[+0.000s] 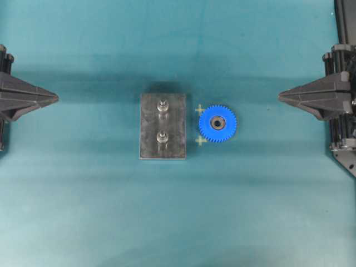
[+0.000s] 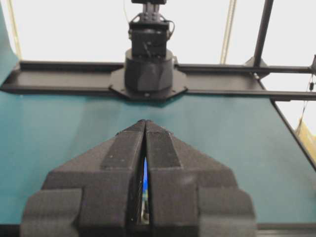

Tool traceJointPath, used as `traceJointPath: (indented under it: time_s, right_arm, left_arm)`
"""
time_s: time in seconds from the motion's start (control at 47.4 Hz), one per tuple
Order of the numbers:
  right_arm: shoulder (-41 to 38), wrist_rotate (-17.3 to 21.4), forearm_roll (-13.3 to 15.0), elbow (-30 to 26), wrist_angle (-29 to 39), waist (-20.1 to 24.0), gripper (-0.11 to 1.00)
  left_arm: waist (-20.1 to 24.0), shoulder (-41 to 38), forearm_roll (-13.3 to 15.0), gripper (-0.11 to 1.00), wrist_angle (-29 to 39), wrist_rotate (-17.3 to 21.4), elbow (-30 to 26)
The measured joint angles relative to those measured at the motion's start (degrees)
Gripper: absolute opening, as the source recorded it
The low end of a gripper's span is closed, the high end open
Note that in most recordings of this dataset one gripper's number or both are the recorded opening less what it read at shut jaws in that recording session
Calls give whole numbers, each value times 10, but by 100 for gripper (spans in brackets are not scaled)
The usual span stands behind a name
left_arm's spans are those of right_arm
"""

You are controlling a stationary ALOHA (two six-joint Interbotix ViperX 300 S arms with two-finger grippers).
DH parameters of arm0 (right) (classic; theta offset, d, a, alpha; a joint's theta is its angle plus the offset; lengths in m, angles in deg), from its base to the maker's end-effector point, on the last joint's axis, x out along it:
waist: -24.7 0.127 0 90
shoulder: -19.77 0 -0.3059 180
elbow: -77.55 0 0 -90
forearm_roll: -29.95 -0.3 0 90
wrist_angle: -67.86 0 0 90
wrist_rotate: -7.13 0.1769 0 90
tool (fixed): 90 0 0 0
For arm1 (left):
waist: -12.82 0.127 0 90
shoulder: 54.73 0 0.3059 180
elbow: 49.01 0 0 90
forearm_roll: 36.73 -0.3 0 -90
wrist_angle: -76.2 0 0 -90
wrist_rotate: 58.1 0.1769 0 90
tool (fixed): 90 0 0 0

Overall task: Fit the large gear onto the shaft.
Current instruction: 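Move the right gripper left toward the blue gear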

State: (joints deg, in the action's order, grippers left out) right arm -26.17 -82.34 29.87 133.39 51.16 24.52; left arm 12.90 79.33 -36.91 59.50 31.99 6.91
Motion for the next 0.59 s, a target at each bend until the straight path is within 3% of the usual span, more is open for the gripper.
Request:
traceJointPath:
  time_s: [0.084,0.253,0.443,0.591]
  right_arm:
    - [-6,3,-16,6,11,0,3]
    - [-44,54,-107,0,127,-8,-2]
    - [-96,67,-107,-43,272,-16,-2]
    - [-145,67,-101,-62,334,-30,-2]
  left_arm:
    - [0,-18,-1,0,11,-16,-1]
    - [0,-81,-3,0,60,-25,-20]
    - [0,-149,-5,0,141,-23,-58]
    - [1,-163,-5,0,162,-23,-57]
